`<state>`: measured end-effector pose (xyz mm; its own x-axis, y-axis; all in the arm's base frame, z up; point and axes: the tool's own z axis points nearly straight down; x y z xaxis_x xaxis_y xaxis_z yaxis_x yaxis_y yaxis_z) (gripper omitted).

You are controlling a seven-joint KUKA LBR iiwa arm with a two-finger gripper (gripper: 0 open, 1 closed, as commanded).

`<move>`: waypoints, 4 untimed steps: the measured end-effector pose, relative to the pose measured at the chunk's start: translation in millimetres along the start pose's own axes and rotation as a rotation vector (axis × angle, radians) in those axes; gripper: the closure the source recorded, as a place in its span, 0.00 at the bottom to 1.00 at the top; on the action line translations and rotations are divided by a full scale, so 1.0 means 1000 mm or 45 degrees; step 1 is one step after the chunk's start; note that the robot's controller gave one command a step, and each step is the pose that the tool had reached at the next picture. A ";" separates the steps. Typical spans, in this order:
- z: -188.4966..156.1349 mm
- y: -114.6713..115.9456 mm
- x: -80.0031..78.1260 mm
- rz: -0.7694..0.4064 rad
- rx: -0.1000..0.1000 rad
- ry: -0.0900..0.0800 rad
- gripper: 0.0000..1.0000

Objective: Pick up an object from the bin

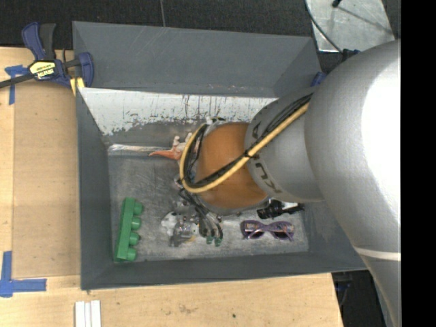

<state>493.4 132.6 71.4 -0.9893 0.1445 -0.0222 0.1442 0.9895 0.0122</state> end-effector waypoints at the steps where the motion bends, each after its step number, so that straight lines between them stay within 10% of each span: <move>1: -0.012 -0.002 0.003 -0.008 0.012 0.024 1.00; 4: -0.073 -0.003 0.003 -0.007 0.017 0.033 1.00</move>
Offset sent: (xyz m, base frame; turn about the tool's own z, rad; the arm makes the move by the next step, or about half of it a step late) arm -0.0001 0.0001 0.0234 -0.0001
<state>488.6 129.6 144.1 -0.9903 0.1386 0.0036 0.1386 0.9903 -0.0013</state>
